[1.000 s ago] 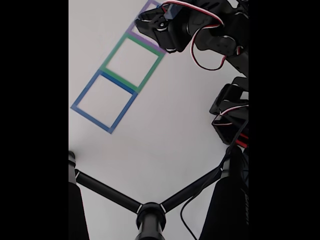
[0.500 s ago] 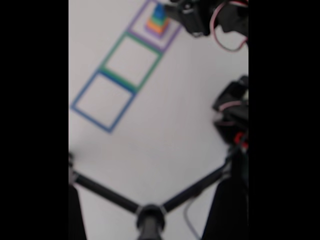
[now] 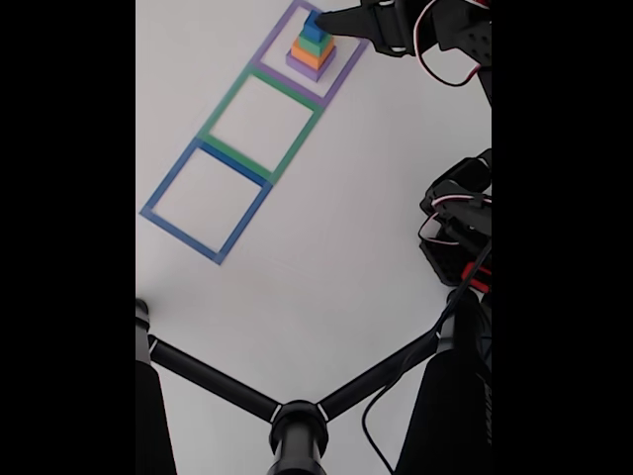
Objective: Tower of hanoi
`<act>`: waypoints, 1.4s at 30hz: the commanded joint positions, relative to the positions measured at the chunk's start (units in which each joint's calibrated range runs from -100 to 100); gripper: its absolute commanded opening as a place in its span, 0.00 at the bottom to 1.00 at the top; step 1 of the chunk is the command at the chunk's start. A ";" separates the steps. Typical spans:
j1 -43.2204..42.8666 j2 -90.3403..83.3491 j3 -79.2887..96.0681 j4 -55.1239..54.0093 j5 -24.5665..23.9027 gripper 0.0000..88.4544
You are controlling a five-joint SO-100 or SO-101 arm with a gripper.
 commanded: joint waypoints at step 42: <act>4.57 13.56 50.35 -78.45 0.00 0.35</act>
